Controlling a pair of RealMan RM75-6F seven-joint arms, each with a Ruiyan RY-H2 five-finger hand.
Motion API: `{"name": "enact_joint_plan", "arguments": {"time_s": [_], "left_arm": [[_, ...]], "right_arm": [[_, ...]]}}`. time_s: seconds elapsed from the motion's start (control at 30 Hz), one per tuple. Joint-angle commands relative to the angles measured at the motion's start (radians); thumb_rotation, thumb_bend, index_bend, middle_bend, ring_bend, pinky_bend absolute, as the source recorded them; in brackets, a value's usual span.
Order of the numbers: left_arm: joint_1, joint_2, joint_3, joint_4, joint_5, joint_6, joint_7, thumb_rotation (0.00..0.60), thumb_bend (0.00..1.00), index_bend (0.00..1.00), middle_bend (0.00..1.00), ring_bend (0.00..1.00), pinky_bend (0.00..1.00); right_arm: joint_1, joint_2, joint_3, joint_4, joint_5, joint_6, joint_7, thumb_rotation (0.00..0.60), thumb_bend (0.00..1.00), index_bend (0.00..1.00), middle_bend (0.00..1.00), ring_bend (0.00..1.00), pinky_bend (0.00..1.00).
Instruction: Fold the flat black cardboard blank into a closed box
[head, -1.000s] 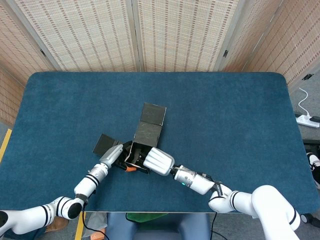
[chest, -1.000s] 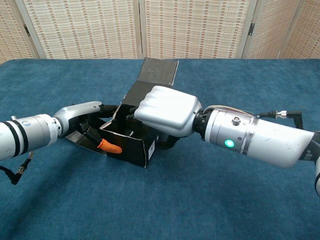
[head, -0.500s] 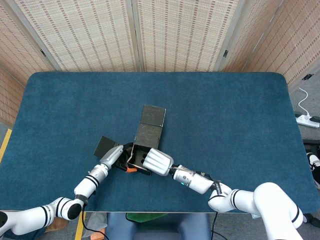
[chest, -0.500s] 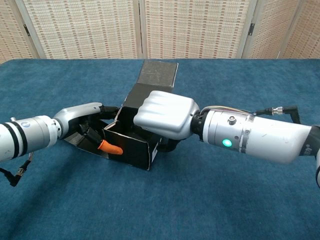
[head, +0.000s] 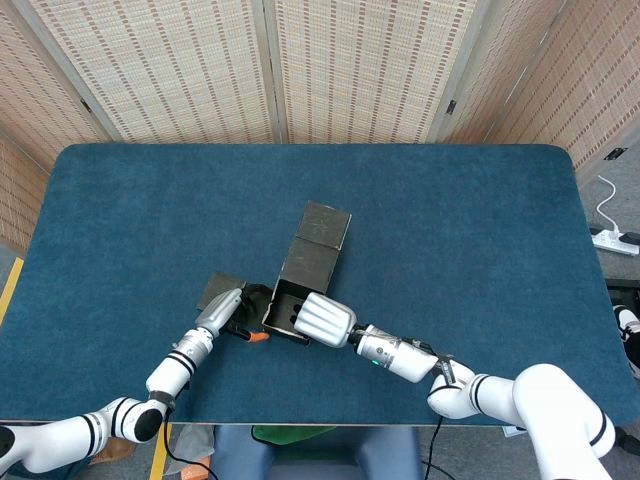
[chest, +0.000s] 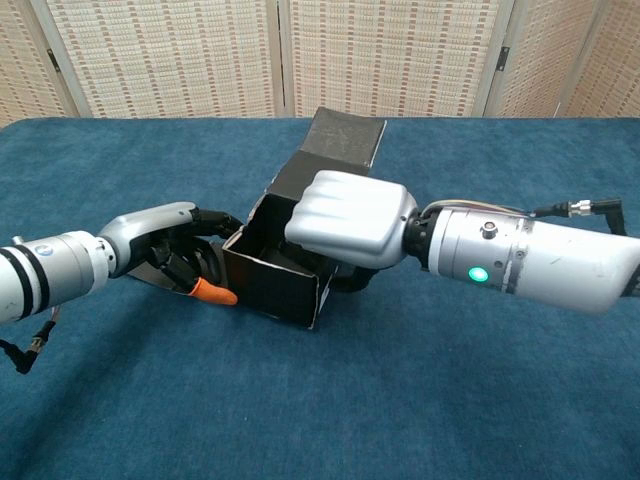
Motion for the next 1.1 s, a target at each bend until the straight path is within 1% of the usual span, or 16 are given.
{"name": "enact_joint_plan", "arguments": {"time_s": [0.03, 0.07, 0.1, 0.2, 0.27, 0.33, 0.4, 0.53, 0.63, 0.7, 0.77, 0.87, 0.9, 1.1], "left_arm": [[0.002, -0.001, -0.003, -0.010, -0.007, 0.006, 0.011, 0.600, 0.19, 0.26, 0.29, 0.36, 0.50], [0.002, 0.000, -0.004, -0.013, -0.010, 0.007, 0.015, 0.600, 0.19, 0.23, 0.26, 0.31, 0.48], [0.003, 0.001, -0.004, -0.018, -0.013, 0.009, 0.019, 0.600, 0.19, 0.20, 0.24, 0.26, 0.46], [0.004, 0.010, -0.006, -0.040, -0.018, 0.013, 0.031, 0.600, 0.19, 0.10, 0.14, 0.10, 0.32], [0.009, 0.022, -0.003, -0.060, -0.012, 0.021, 0.038, 0.600, 0.19, 0.04, 0.05, 0.01, 0.21], [0.017, 0.038, 0.001, -0.082, -0.002, 0.034, 0.043, 0.600, 0.19, 0.01, 0.01, 0.00, 0.16], [0.026, 0.053, 0.004, -0.100, 0.009, 0.052, 0.047, 0.600, 0.19, 0.00, 0.00, 0.00, 0.13], [0.058, 0.085, 0.010, -0.137, 0.047, 0.121, 0.049, 0.600, 0.19, 0.00, 0.00, 0.00, 0.11], [0.078, 0.106, 0.013, -0.160, 0.069, 0.158, 0.043, 0.600, 0.19, 0.00, 0.00, 0.00, 0.10], [0.089, 0.121, 0.015, -0.177, 0.079, 0.175, 0.036, 0.600, 0.19, 0.00, 0.00, 0.00, 0.09], [0.097, 0.135, 0.017, -0.195, 0.086, 0.184, 0.026, 0.600, 0.19, 0.00, 0.00, 0.00, 0.09], [0.107, 0.151, 0.020, -0.216, 0.094, 0.193, 0.015, 0.600, 0.19, 0.00, 0.00, 0.00, 0.09], [0.109, 0.155, 0.021, -0.221, 0.096, 0.195, 0.011, 0.600, 0.19, 0.00, 0.00, 0.00, 0.09], [0.117, 0.179, 0.022, -0.250, 0.106, 0.196, -0.018, 0.600, 0.19, 0.00, 0.00, 0.00, 0.09]], "right_arm": [[-0.001, 0.020, -0.005, 0.006, -0.013, 0.021, 0.037, 0.600, 0.06, 0.07, 0.08, 0.66, 1.00], [-0.003, 0.025, -0.004, 0.005, -0.014, 0.030, 0.048, 0.600, 0.04, 0.02, 0.04, 0.65, 1.00], [-0.006, 0.031, -0.003, 0.001, -0.017, 0.041, 0.058, 0.600, 0.03, 0.01, 0.02, 0.65, 1.00], [-0.021, 0.054, 0.002, -0.019, -0.016, 0.081, 0.086, 0.600, 0.02, 0.00, 0.00, 0.63, 1.00], [-0.047, 0.077, 0.009, -0.053, 0.003, 0.106, 0.093, 0.600, 0.02, 0.00, 0.00, 0.63, 1.00], [-0.086, 0.106, 0.016, -0.112, 0.040, 0.128, 0.101, 0.600, 0.02, 0.00, 0.00, 0.63, 1.00], [-0.128, 0.139, 0.021, -0.187, 0.094, 0.127, 0.109, 0.600, 0.02, 0.00, 0.00, 0.63, 1.00], [-0.230, 0.222, 0.017, -0.390, 0.238, 0.118, 0.152, 0.600, 0.02, 0.00, 0.04, 0.63, 1.00], [-0.290, 0.243, 0.016, -0.487, 0.331, 0.117, 0.200, 0.600, 0.02, 0.00, 0.08, 0.63, 1.00], [-0.323, 0.249, 0.020, -0.542, 0.415, 0.088, 0.256, 0.600, 0.01, 0.00, 0.09, 0.63, 1.00], [-0.338, 0.256, 0.036, -0.586, 0.504, 0.031, 0.329, 0.600, 0.01, 0.00, 0.08, 0.63, 1.00], [-0.340, 0.258, 0.067, -0.624, 0.620, -0.060, 0.416, 0.600, 0.00, 0.00, 0.02, 0.63, 1.00], [-0.338, 0.253, 0.076, -0.624, 0.646, -0.079, 0.428, 0.600, 0.00, 0.00, 0.01, 0.63, 1.00], [-0.311, 0.164, 0.138, -0.592, 0.772, -0.145, 0.447, 0.600, 0.00, 0.00, 0.00, 0.63, 1.00]]}}
